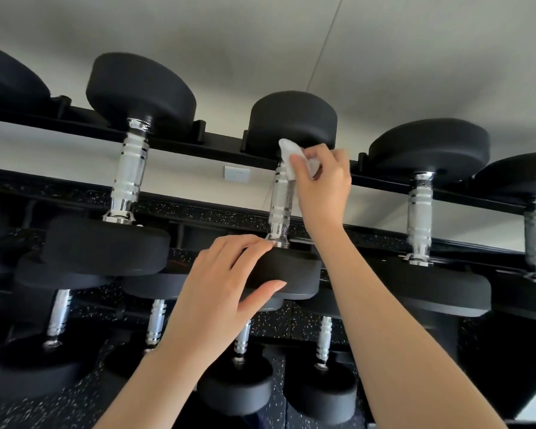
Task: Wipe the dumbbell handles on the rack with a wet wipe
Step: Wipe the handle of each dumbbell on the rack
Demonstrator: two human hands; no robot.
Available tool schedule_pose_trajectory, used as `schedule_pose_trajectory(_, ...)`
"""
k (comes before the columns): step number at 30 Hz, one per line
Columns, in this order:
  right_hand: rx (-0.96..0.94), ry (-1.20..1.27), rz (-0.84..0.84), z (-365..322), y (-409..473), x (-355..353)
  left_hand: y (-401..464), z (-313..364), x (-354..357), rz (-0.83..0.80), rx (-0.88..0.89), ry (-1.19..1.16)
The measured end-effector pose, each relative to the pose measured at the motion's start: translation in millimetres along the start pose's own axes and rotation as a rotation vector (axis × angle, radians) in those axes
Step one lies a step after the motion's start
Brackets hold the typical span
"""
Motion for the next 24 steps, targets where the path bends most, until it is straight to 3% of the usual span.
schedule_pose_trajectory(11, 0.183, 0.102, 0.061, -11.7, 3.9, 8.5, -1.3, -2.9, 4.3, -0.013, 0.001, -0.009)
schedule_pose_trajectory(24, 0.270, -0.073, -0.570, -10.7, -51.0, -23.0, -0.9, -2.7, 5.1, -0.010, -0.013, -0.036)
Point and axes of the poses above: each hand's wrist, its own y-axis towards the middle knuckle, its own x-axis out of the palm, z = x × y, the point moved 4 cm from there along y, towards the middle knuckle, and after that the axes turned 15 degrees about y, right-handed, at the moved point
